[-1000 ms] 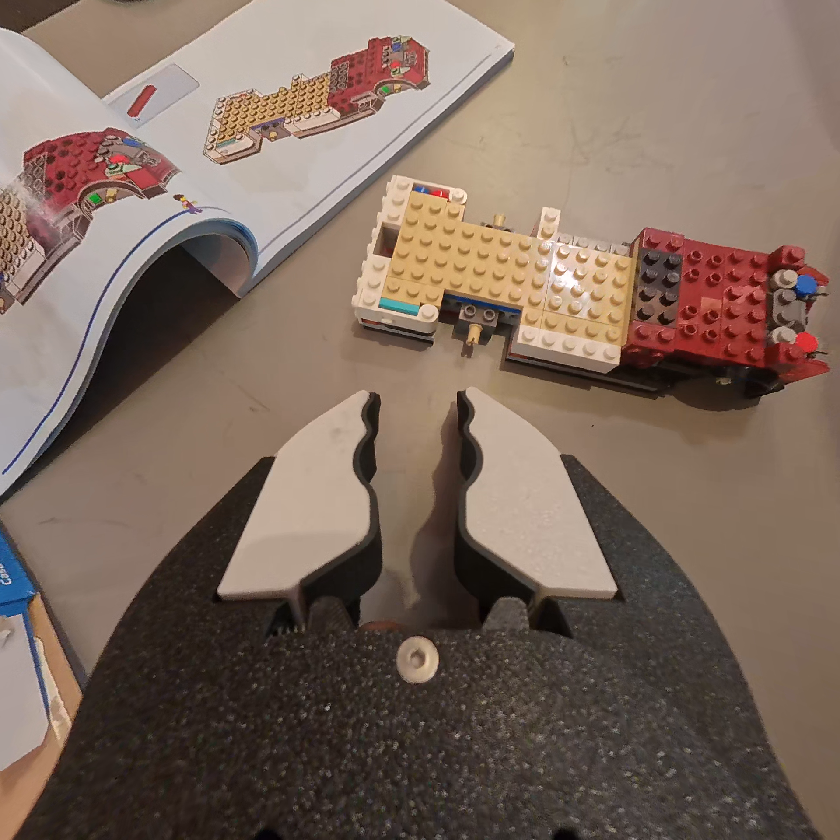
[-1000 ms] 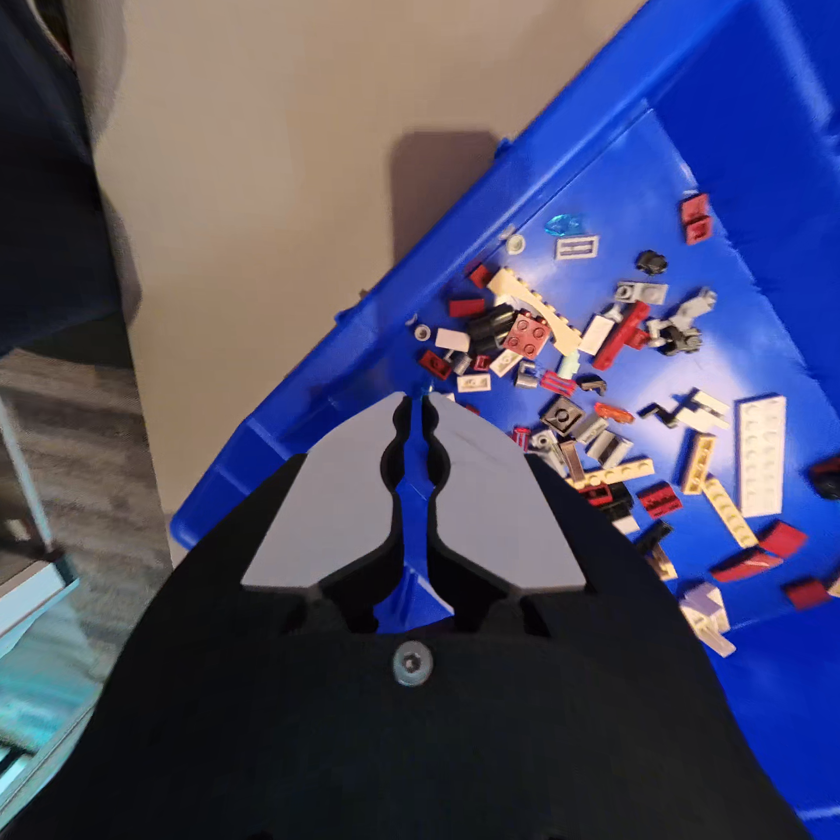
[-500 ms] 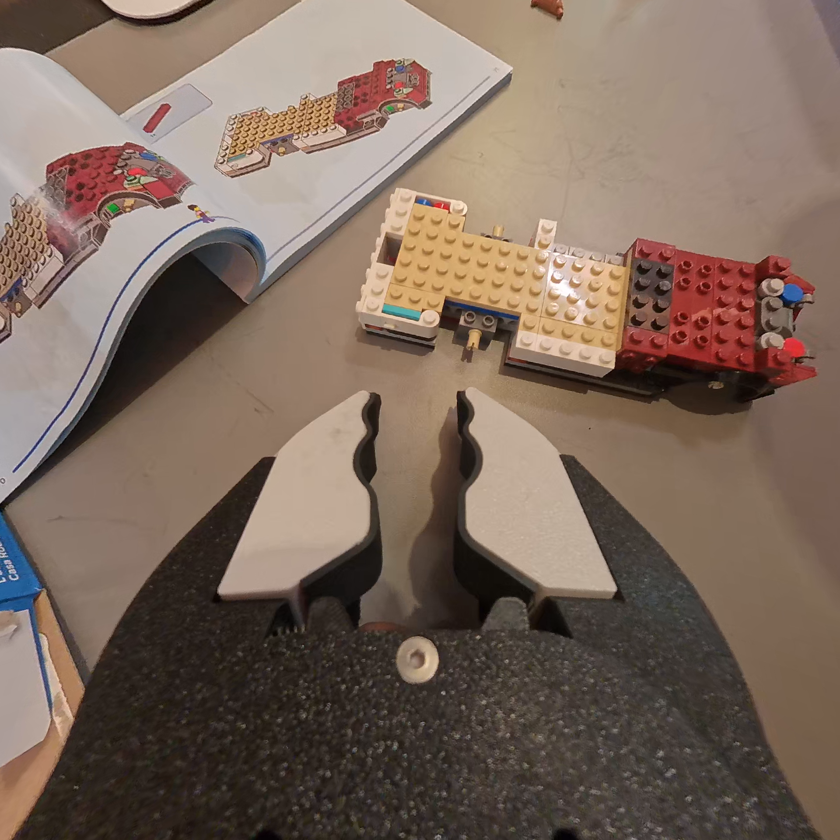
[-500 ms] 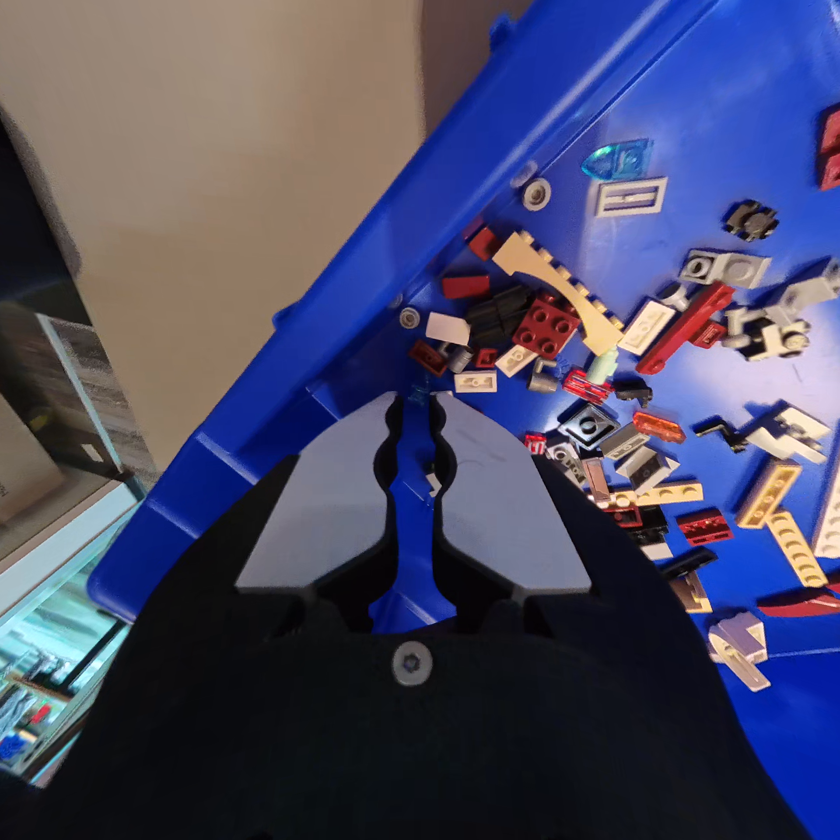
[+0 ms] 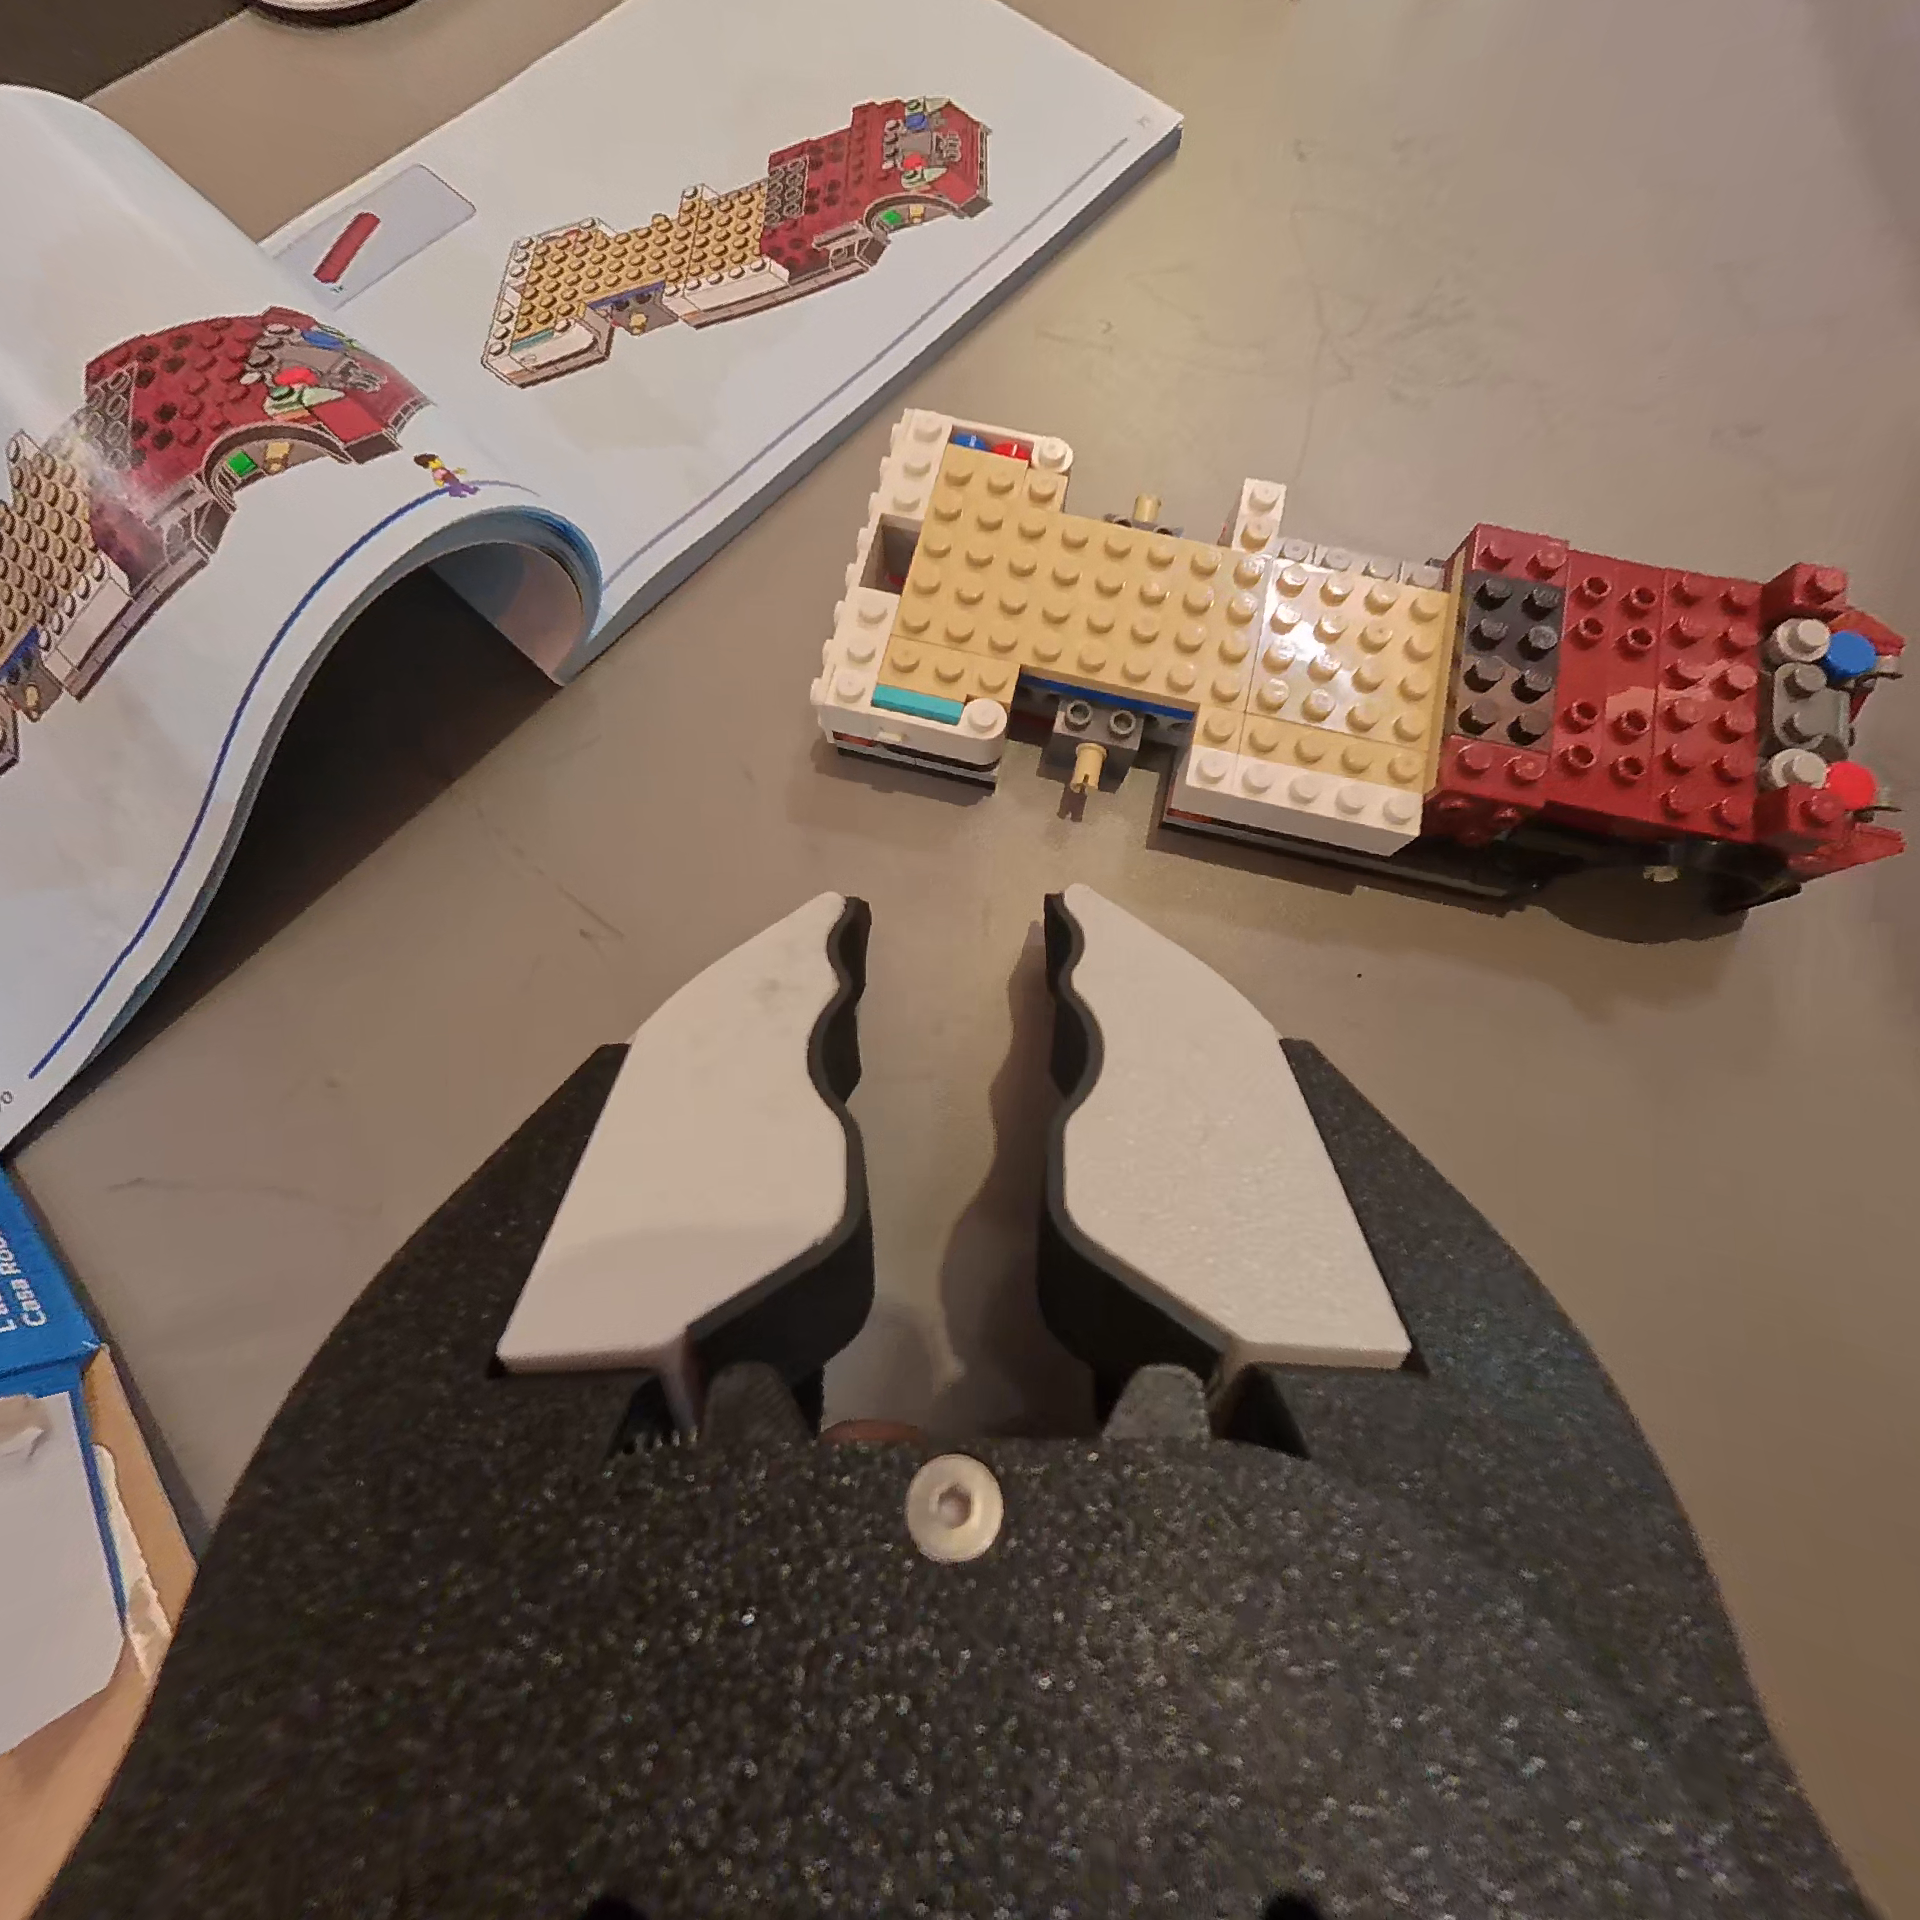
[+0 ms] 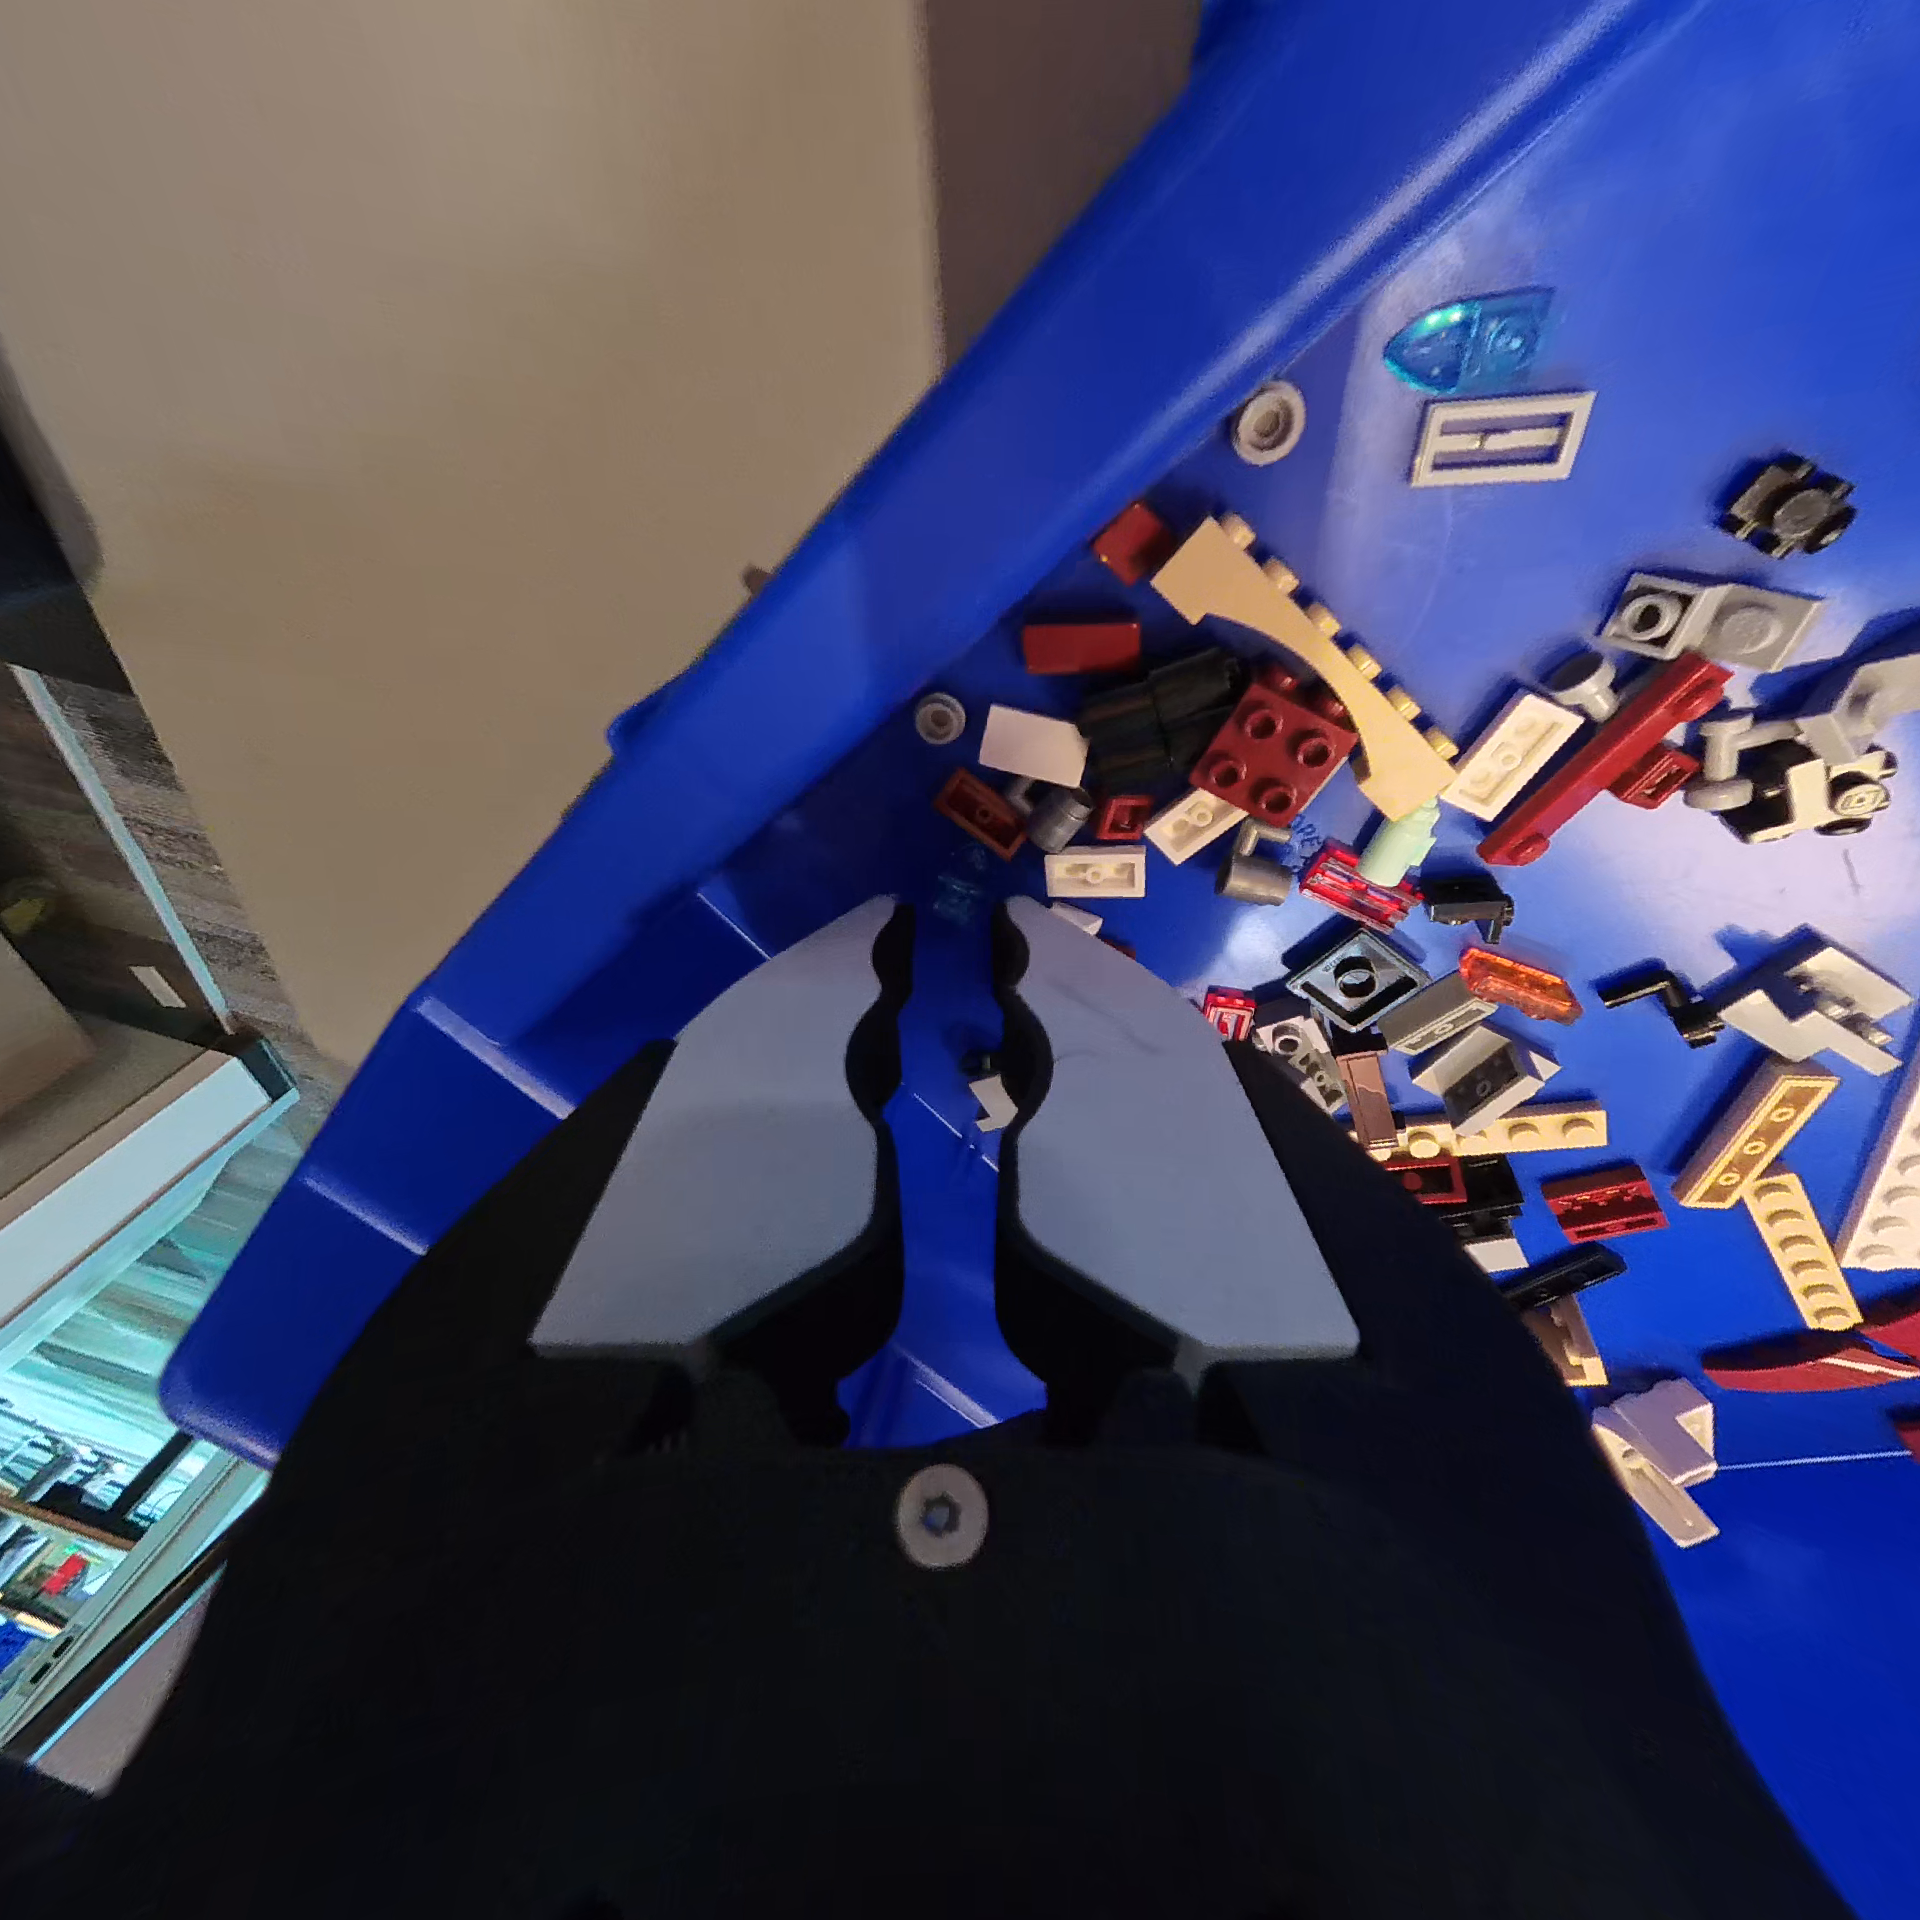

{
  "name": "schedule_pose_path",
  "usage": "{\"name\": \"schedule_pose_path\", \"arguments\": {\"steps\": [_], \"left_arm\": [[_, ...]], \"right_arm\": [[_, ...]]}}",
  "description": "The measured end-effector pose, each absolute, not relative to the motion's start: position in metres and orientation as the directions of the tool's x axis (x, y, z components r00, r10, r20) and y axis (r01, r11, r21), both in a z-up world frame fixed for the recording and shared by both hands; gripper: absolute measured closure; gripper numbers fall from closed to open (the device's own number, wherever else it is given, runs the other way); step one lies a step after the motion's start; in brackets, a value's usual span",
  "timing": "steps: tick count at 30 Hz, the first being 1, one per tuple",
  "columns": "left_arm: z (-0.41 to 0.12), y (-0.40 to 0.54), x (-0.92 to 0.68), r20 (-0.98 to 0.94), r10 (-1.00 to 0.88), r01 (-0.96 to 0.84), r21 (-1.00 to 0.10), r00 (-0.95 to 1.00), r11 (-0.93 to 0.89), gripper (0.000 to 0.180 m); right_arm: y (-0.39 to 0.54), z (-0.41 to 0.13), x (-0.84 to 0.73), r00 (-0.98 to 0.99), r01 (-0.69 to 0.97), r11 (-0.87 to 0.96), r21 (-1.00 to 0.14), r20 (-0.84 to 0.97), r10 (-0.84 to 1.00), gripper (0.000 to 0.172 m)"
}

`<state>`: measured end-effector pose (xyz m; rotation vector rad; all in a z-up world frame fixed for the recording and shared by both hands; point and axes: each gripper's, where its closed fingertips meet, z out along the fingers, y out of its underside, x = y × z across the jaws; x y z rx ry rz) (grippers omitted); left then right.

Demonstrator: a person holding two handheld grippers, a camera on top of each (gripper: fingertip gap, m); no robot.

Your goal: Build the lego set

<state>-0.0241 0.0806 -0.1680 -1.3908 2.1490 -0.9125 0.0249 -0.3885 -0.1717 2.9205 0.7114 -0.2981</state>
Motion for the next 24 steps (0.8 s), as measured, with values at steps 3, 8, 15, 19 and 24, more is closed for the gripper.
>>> {"name": "schedule_pose_path", "arguments": {"steps": [3,8,15,19,24], "left_arm": [[-0.168,0.081,-0.024,0.013,-0.914,-0.638,-0.720,-0.406,0.273,0.147],[-0.163,0.083,-0.023,0.016,-0.917,-0.619,-0.743,-0.398,0.255,0.147],[-0.157,0.085,-0.023,0.036,-0.921,-0.599,-0.770,-0.387,0.222,0.147],[-0.155,0.086,-0.023,0.049,-0.923,-0.594,-0.778,-0.382,0.205,0.147],[-0.155,0.086,-0.022,0.052,-0.924,-0.599,-0.775,-0.378,0.201,0.147]], "right_arm": [[-0.389,-0.172,0.024,0.864,0.486,-0.870,0.079,-0.196,0.465,0.154],[-0.388,-0.173,0.024,0.842,0.540,-0.830,0.138,-0.084,0.533,0.152],[-0.384,-0.174,0.022,0.837,0.543,-0.830,0.123,-0.002,0.547,0.155],[-0.385,-0.174,0.021,0.829,0.556,-0.823,0.114,-0.011,0.559,0.161],[-0.385,-0.174,0.020,0.823,0.565,-0.818,0.108,-0.014,0.567,0.163]]}}
